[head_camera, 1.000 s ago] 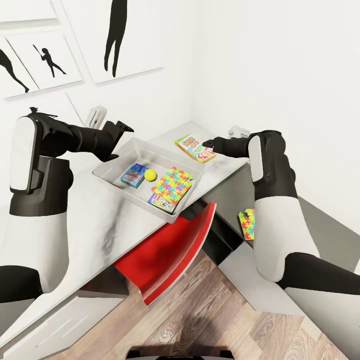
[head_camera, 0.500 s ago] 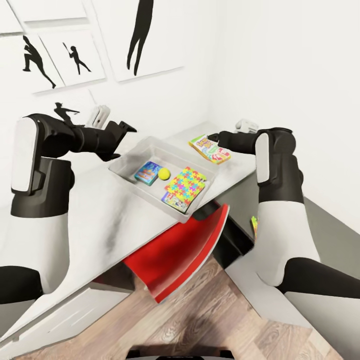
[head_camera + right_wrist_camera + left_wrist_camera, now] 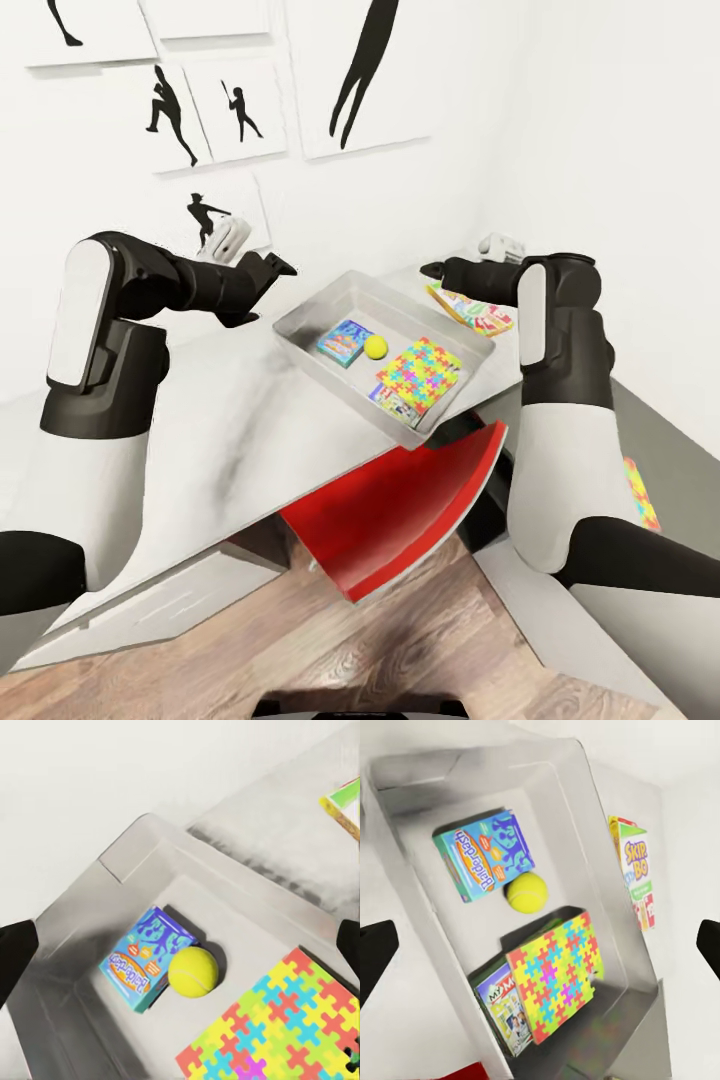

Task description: Put all the toys in the child's room - the three board games (two on the bed and one on the table), the two jigsaw puzzles on the table, and the tennis ball on the table - inside the toy box on the table in the child's room.

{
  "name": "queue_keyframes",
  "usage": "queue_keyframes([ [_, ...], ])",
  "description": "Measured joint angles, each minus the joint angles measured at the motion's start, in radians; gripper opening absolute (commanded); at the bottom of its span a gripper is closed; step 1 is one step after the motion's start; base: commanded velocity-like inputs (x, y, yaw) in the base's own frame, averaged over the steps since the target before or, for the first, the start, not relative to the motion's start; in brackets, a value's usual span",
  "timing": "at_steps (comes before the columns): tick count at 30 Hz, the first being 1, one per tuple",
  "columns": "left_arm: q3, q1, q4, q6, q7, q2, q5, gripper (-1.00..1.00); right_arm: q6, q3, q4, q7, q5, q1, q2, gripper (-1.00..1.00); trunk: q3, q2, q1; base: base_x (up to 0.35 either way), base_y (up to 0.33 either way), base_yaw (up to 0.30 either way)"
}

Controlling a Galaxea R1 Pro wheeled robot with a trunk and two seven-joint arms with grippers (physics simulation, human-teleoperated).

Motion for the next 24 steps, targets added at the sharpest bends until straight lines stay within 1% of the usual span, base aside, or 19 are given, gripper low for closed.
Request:
queue_keyframes([
  [5, -0.005, 0.003, 0.0, 0.0, 0.0, -0.001, 0.001, 1.0, 0.0, 0.001, -0.008, 0.0, 0.002, 0.007, 0.0, 1.0, 0.0, 0.0, 0.0, 0.0, 0.0, 0.251],
  [10, -0.007, 0.004, 0.0, -0.001, -0.004, -0.002, 0.002, 1.0, 0.0, 0.002, -0.027, -0.001, 0.004, 0.029, 0.0, 1.0, 0.0, 0.0, 0.0, 0.0, 0.0, 0.133],
  [11, -0.007, 0.004, 0.0, -0.001, -0.004, -0.002, 0.002, 1.0, 0.0, 0.002, -0.028, -0.001, 0.004, 0.029, 0.0, 1.0, 0.0, 0.0, 0.0, 0.0, 0.0, 0.088],
  [14, -0.008, 0.005, 0.0, -0.003, -0.009, -0.003, 0.003, 1.0, 0.0, 0.005, -0.052, -0.002, 0.007, 0.056, 0.0, 1.0, 0.0, 0.0, 0.0, 0.0, 0.0, 0.049],
  [24, -0.01, 0.007, 0.001, -0.007, -0.014, -0.004, 0.004, 1.0, 0.0, 0.007, -0.068, -0.006, 0.01, 0.088, 0.0, 1.0, 0.0, 0.0, 0.0, 0.0, 0.0, 0.022],
])
